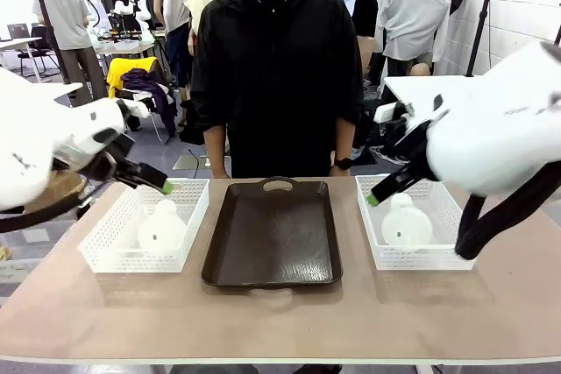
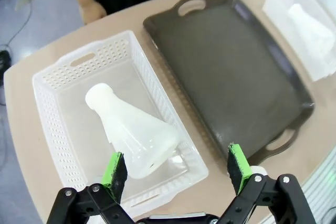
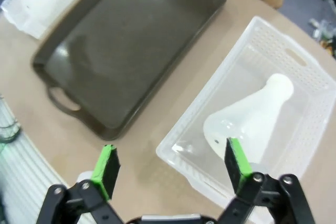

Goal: Prepare the laboratory tools.
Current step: Pick up the Big flask that the person points to.

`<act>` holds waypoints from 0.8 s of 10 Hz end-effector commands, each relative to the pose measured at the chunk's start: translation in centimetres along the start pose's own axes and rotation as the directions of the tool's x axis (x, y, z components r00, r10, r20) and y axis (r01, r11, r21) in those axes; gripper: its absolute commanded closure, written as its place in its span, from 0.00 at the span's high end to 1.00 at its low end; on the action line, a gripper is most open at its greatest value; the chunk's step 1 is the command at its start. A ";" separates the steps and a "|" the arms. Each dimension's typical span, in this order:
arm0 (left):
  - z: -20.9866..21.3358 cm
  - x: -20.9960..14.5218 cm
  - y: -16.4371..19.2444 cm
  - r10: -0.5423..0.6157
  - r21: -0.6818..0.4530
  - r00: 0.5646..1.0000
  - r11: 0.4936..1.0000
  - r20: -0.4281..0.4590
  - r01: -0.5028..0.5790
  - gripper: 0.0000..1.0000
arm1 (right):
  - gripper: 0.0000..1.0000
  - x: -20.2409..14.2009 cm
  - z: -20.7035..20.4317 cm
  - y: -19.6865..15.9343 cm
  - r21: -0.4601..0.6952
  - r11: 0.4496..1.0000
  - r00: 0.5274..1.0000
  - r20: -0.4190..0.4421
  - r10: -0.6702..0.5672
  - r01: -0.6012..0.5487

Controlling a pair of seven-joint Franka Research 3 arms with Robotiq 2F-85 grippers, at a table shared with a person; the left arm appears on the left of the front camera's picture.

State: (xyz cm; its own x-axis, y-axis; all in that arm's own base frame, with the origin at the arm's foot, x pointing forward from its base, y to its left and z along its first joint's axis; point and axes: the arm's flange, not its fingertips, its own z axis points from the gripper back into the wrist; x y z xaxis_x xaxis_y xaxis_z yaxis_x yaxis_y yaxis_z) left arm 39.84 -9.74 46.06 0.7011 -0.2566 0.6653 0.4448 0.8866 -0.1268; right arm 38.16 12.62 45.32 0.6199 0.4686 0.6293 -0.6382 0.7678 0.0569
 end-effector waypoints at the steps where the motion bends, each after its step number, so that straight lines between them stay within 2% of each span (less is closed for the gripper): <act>1: 1.9 -0.9 4.0 0.072 -0.134 0.997 0.989 0.036 -0.067 1.00 | 1.00 -0.1 2.1 -5.2 0.092 0.992 0.996 0.020 -0.086 0.084; 3: 2.3 -0.8 8.3 0.175 -0.248 0.984 0.955 0.016 -0.165 1.00 | 1.00 -0.4 4.0 -9.3 0.140 0.973 0.982 0.023 -0.190 0.185; 5: 3.2 -1.2 13.1 0.271 -0.329 0.962 0.909 0.004 -0.255 1.00 | 1.00 -1.8 5.9 -13.5 0.265 0.923 0.954 0.029 -0.297 0.279; 6: 3.6 -1.7 14.8 0.296 -0.320 0.953 0.898 -0.066 -0.301 1.00 | 1.00 -2.8 6.8 -15.1 0.312 0.896 0.941 0.016 -0.339 0.317; 7: 4.4 -2.2 15.9 0.329 -0.332 0.942 0.884 -0.064 -0.331 1.00 | 1.00 -4.0 7.2 -16.5 0.347 0.866 0.925 -0.015 -0.380 0.361; 8: 5.2 -2.6 16.8 0.343 -0.378 0.939 0.864 -0.039 -0.331 1.00 | 1.00 -5.2 7.6 -17.5 0.377 0.842 0.910 -0.007 -0.415 0.387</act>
State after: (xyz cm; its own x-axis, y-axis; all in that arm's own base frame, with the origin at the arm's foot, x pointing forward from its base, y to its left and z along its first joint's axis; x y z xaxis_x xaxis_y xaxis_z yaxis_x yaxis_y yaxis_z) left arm 42.06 7.16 45.82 0.8367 0.0442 0.5459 0.3485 0.7259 -0.5930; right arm 41.71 -5.54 47.58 0.8178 0.1242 0.5619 -0.4818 0.6818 0.5505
